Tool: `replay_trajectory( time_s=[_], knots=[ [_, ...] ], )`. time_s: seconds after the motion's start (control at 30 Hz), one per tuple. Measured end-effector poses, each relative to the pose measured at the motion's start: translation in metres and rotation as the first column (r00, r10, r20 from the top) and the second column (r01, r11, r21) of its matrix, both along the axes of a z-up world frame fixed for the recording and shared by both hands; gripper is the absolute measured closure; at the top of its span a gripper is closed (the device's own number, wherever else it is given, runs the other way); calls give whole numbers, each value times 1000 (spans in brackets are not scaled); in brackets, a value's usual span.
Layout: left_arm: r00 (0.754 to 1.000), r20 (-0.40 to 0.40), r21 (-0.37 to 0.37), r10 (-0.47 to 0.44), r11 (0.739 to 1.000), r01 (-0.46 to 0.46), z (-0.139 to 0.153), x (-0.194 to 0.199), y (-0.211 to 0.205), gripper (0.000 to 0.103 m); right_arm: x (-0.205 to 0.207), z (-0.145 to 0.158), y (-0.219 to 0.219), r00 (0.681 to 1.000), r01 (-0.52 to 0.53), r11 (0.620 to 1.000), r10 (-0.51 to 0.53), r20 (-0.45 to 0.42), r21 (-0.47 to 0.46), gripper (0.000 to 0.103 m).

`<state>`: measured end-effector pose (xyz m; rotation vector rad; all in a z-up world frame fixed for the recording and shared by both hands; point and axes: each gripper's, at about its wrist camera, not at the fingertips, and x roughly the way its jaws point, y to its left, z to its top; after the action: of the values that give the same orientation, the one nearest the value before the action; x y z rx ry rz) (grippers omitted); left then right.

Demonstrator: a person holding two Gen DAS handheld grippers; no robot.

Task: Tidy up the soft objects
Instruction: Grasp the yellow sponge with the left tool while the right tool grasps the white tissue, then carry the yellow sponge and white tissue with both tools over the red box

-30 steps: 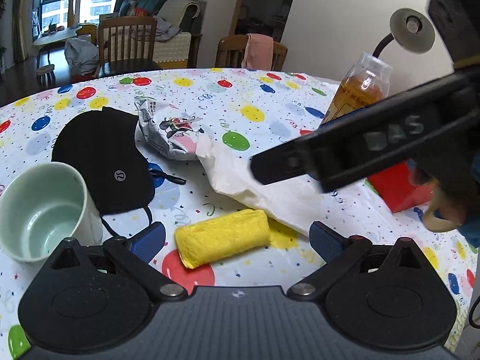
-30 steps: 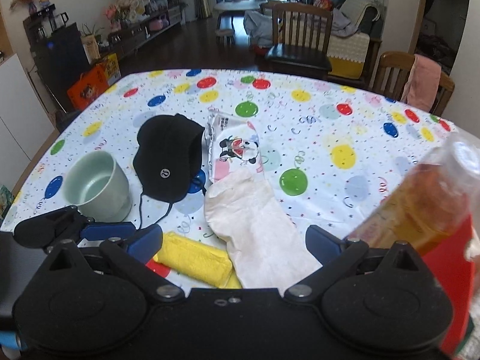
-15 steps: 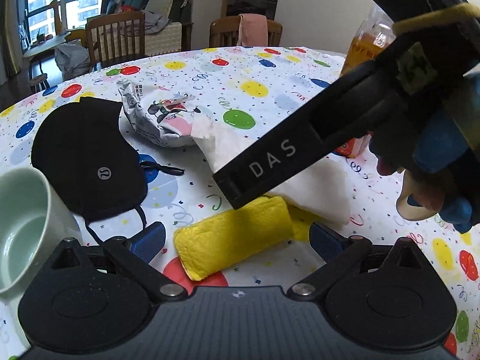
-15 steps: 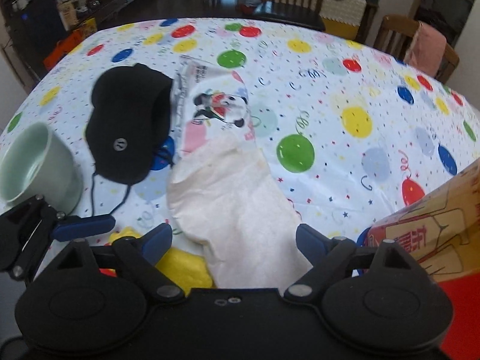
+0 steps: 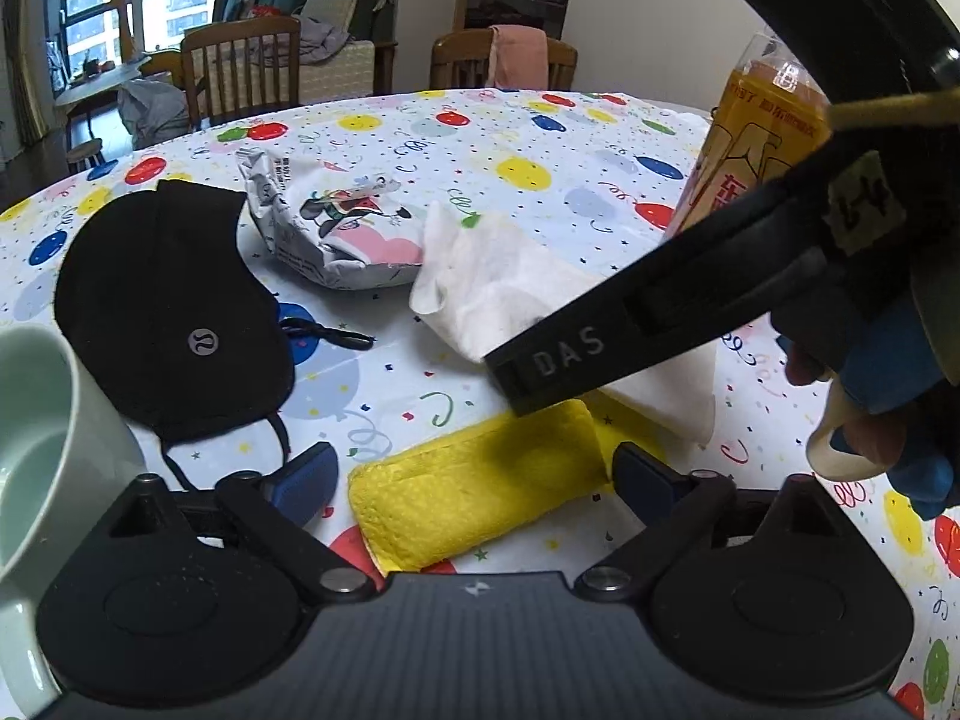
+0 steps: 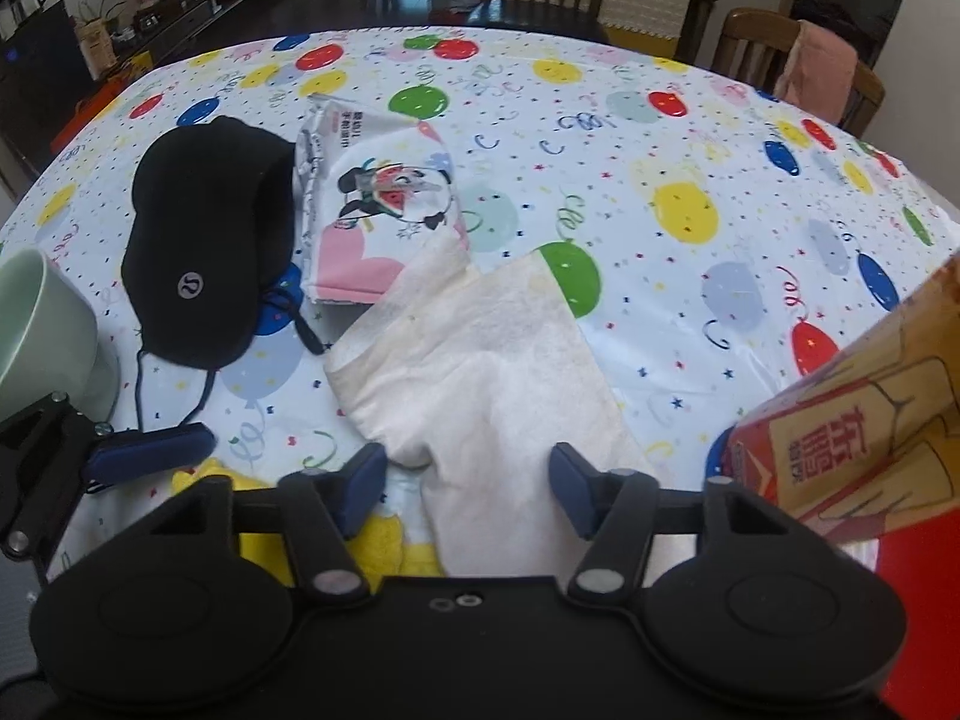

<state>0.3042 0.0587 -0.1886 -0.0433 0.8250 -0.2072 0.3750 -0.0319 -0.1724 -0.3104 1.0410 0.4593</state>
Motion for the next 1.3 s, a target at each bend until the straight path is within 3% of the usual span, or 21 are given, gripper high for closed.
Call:
replay_trajectory(
  time_s=[0.13,0.3,0.4,0.93,1.3],
  knots=[
    [1000,3,7,5,1000,-5,2,-1,-1,15,0,1,-3,1000,14,1000,-14,9,2,58],
    [1000,6,18,24,1000,-24,2,-1,-4,19,-3,3,-7,1000,22,1000,-22,20,-4,88],
    [999,8,15,32,999,-32,2,-2,-4,20,-5,6,-11,999,27,1000,-27,29,3,93],
    [995,-13,-51,103,993,-104,24,-20,5,20,-42,45,-49,999,23,994,-26,23,105,95],
    [995,26,-68,96,993,-94,74,-41,-11,20,-71,96,-87,999,11,981,-20,45,191,95]
  ],
)
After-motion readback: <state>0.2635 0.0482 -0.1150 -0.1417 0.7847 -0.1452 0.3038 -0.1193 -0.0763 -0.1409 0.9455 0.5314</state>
